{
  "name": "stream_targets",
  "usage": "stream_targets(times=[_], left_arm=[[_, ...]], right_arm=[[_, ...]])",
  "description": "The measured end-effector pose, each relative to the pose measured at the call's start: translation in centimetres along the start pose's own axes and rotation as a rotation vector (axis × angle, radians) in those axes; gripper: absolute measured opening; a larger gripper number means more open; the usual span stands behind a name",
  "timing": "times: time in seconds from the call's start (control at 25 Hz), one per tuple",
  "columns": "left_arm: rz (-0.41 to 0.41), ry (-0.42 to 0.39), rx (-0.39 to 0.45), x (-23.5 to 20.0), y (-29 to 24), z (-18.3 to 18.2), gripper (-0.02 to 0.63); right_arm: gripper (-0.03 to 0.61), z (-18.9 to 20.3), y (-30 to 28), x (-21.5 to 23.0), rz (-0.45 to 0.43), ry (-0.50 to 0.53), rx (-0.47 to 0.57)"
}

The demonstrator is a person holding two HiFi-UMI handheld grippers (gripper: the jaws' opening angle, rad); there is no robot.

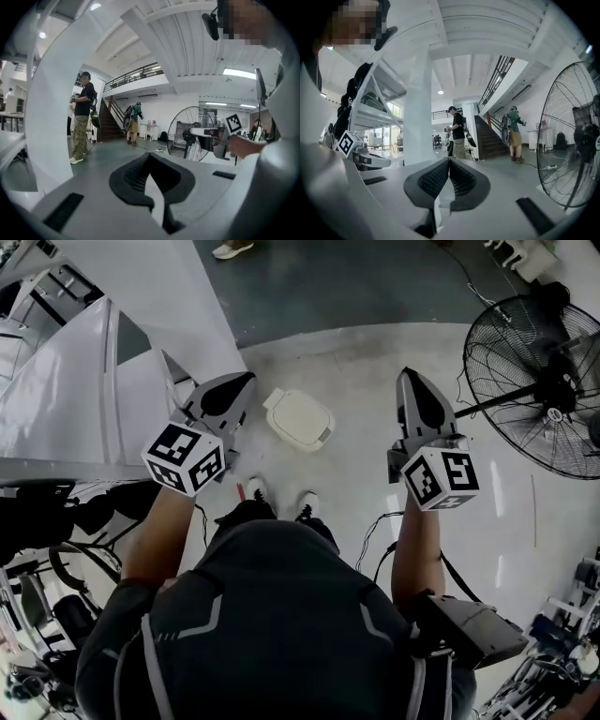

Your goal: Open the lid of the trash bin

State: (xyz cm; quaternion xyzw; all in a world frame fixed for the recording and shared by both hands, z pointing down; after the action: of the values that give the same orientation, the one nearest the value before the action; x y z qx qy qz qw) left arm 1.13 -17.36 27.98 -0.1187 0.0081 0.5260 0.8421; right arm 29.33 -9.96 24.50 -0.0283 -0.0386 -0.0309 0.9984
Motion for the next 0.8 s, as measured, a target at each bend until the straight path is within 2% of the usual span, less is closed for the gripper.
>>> stream_targets(times=[0.16, 0.28, 0.44, 0.56, 0.8], left_arm=[[-0.023, 0.058, 0.039, -3.6, -0.2, 0.7, 0.008], [-0.04, 0.079, 0.046, -5.9, 0.4, 0.7, 0.006], [-0.064, 0.088, 0.02, -8.3, 0.4, 2.3, 0.008], [-0.101, 0.132, -0.02, -10.0, 0.1, 4.0, 0.008], [-0.151, 0.15, -0.068, -9.9, -2.3, 6.7, 0.008]], right_arm=[[0.026, 2.0, -3.3, -1.7, -0.017, 0.123, -0.081], [0.026, 2.9, -5.0, -3.0, -0.004, 0.207, -0.102], [0.026, 4.9, -7.2, -3.1, 0.009, 0.203, -0.152], [0.028, 7.7, -9.0, -2.6, 0.011, 0.202, -0.196], [0.028, 14.5, -12.1, -0.4, -0.099, 0.18, -0.31]])
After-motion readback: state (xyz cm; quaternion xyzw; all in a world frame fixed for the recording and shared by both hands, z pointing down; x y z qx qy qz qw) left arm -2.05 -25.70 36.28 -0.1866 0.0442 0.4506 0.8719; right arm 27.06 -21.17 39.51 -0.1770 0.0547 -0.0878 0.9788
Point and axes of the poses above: the fingertips, and each gripper's own axes: y backward along the fingers, x to its right, z out of its underside, the point moved 6 cm from there along y, backward along the fingers, and after that the axes turned 8 degrees about z, right-handed, at the moved point
